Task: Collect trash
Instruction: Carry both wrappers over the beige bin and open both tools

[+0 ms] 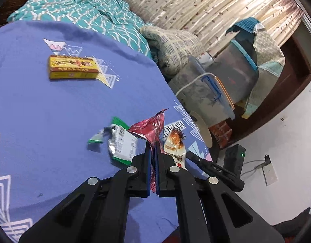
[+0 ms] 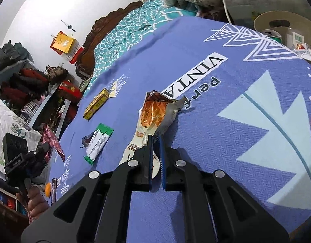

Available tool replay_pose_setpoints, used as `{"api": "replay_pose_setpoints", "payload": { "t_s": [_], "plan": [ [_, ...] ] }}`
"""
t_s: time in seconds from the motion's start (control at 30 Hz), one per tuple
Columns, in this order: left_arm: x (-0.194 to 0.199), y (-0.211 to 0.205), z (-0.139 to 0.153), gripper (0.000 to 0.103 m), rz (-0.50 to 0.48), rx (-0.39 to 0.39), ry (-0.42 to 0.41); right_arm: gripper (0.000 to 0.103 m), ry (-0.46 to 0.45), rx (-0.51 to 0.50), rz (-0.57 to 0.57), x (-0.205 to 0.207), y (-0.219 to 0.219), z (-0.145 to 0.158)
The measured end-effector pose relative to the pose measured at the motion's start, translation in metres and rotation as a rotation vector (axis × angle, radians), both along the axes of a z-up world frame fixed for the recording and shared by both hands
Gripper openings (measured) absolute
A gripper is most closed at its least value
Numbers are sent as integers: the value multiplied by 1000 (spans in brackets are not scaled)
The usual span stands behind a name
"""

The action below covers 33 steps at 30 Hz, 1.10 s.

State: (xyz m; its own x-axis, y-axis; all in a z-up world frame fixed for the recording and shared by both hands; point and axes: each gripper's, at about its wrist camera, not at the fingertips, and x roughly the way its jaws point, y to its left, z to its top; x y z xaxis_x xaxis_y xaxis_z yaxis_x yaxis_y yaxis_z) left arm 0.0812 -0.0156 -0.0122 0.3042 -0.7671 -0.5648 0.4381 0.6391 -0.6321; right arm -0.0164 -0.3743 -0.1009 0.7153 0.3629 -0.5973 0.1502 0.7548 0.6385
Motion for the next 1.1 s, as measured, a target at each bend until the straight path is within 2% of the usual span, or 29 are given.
{"api": "replay_pose_setpoints", "payload": {
  "t_s": [0.03, 0.07, 0.1, 0.13, 0.23, 0.37, 0.43, 0.47, 0.5, 0.53, 0.6, 0.63, 0.87, 1.1],
  "plan": [
    [0, -6, -2, 3, -13, 2, 5, 22, 1, 4, -4, -1, -1, 0],
    [0, -12, -4, 3, -28, 6, 10, 50, 0, 6, -13, -4, -3, 0],
    [0, -20, -6, 3, -43, 12, 13, 83, -10, 6, -27, -7, -5, 0],
    [-1, -28, -8, 3, -62, 19, 18, 87, -32, 3, -49, -11, -7, 3],
    [-2, -49, -16, 3, -109, 41, 30, 80, -50, -25, -31, -16, -8, 6],
    [-2, -68, -25, 3, -149, 66, 48, 62, -30, -81, 41, -8, 3, 7],
    [-1, -75, -29, 3, -161, 79, 55, 49, -5, -124, 80, 3, 13, 4],
    [-1, -79, -30, 3, -165, 86, 56, 31, 9, -138, 105, 10, 20, 0],
    [0, -82, -32, 3, -167, 94, 56, 24, 16, -156, 120, 15, 26, -4],
    [0, -84, -32, 3, -167, 100, 57, 23, 6, -179, 122, 17, 30, -4],
    [1, -89, -34, 3, -167, 110, 62, 17, -2, -167, 117, 18, 29, -2],
    [3, -92, -35, 3, -169, 117, 65, 7, -14, -157, 111, 17, 25, 1],
    [9, -141, -27, 3, -244, 162, 32, 7, -70, -94, -20, -8, -39, 18],
    [23, -248, -14, 3, -400, 199, 0, 7, -95, -119, -248, -39, -150, 33]
  ]
}}
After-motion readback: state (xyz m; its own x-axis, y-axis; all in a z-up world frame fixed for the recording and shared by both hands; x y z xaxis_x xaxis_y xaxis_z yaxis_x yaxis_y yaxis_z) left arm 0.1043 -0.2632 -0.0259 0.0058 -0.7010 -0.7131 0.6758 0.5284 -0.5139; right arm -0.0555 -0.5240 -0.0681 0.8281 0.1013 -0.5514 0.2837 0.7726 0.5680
